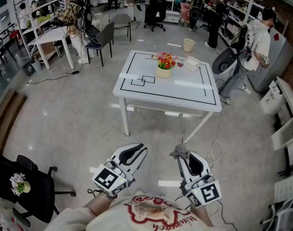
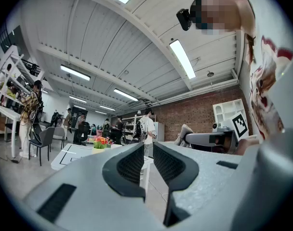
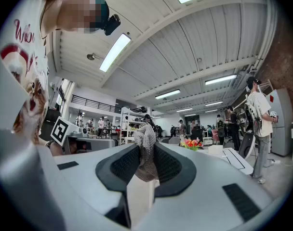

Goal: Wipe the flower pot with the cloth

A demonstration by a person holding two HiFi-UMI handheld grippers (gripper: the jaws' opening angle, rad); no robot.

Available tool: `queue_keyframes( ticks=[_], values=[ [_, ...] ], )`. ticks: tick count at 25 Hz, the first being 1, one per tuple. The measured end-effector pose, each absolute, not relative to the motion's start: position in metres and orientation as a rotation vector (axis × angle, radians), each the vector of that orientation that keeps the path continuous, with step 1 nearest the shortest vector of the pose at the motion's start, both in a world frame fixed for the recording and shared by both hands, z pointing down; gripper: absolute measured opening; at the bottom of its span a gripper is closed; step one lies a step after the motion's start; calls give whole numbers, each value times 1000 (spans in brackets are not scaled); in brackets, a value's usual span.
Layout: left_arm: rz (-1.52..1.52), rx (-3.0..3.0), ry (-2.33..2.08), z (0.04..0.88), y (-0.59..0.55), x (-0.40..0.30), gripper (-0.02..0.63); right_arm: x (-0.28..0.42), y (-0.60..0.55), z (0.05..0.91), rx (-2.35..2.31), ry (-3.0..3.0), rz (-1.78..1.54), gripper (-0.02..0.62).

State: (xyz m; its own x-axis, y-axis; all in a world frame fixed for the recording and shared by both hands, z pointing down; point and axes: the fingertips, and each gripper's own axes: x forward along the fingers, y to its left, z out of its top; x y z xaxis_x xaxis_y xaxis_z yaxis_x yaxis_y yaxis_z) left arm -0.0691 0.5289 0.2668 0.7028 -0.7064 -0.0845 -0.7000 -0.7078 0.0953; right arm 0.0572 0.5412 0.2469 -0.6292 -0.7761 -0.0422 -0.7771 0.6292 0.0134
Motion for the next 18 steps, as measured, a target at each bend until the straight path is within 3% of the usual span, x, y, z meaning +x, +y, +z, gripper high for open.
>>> queue_keyframes(
  ticks=[18],
  values=[
    [-174, 2846, -1149, 272, 528, -73, 63, 46, 543, 249, -1329, 2784, 52, 83]
  ],
)
